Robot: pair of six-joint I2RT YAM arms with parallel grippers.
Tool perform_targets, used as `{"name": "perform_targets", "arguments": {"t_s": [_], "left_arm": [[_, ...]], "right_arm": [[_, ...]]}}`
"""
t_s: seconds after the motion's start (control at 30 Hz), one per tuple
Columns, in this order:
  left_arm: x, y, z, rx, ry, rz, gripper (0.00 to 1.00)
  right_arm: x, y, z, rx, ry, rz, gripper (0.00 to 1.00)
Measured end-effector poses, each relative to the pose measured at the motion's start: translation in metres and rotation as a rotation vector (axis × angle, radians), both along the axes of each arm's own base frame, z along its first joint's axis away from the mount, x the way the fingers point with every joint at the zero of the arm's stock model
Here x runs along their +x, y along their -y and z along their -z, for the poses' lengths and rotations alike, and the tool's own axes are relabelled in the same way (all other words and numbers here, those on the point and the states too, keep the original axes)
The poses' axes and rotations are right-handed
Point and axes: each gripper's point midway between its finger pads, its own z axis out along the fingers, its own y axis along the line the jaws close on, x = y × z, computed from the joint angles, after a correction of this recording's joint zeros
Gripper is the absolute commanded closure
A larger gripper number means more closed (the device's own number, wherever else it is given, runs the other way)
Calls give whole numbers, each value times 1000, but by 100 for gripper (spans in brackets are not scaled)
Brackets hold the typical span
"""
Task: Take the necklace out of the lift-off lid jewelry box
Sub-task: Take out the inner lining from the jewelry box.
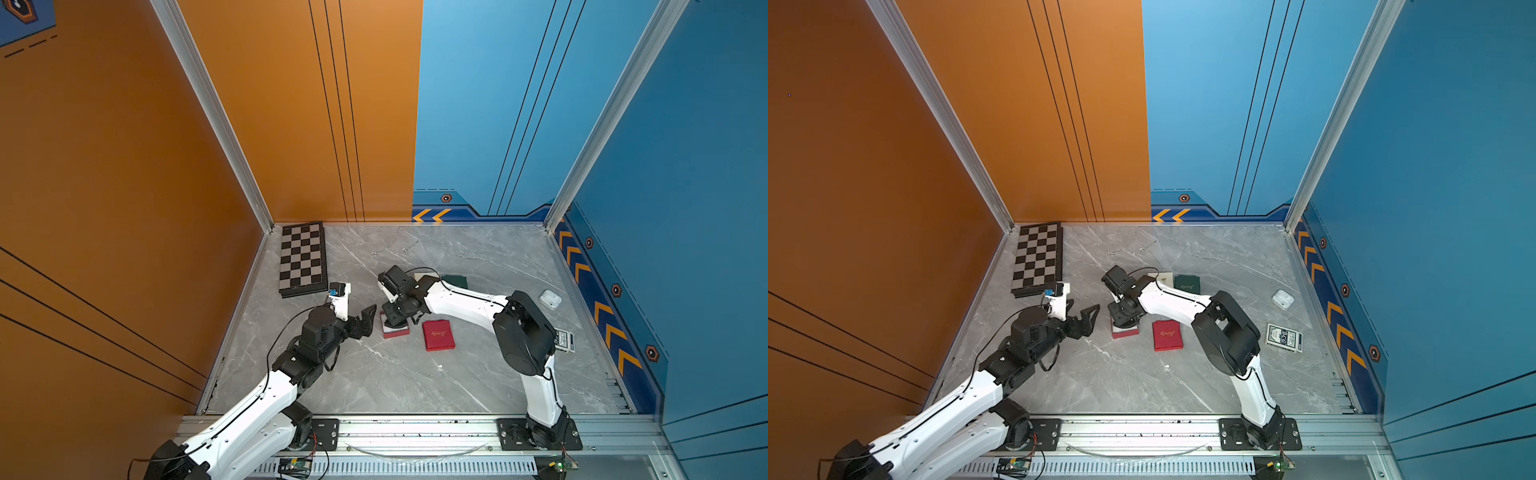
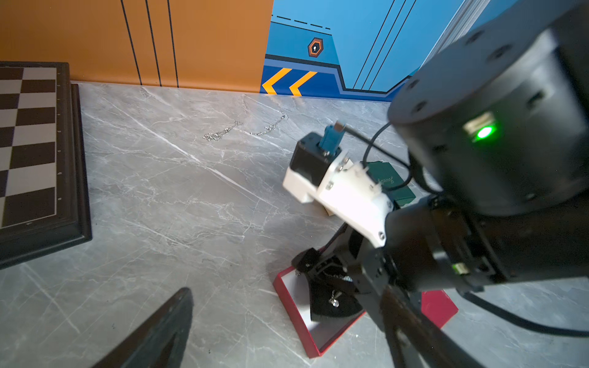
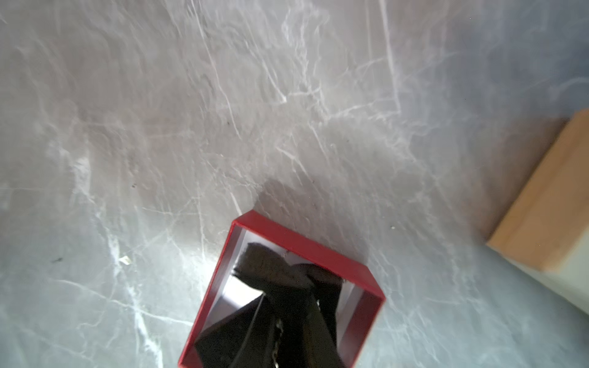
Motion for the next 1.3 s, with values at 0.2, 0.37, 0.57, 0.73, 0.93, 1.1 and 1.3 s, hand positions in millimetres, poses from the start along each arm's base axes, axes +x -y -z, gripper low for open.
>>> {"name": "perform_targets", "arguments": {"t_s": [0.2,0.37,0.57,0.73,0.93,1.1,1.3], "left_arm": [[0,2,-6,-9,-16,9,9],[-4,6,1,-28,-59,31,9],[-10,21,15,-78,-149,106,12],[-8,35,20,-138,-226,163,20],[4,43,22,-271,-287,197,33],[8,53,21,-348,-322,250,38],[6,64,11,-401,-332,316,51]], "right_arm": [[3,4,-33,75,22,18,86],[0,9,-41,108,15,23,86],[2,7,-67,201,29,24,86],[2,3,-89,268,55,9,86],[-3,1,-92,301,54,-10,86],[-6,0,-88,309,45,-18,86],[-6,-1,-88,319,51,-20,86]]}}
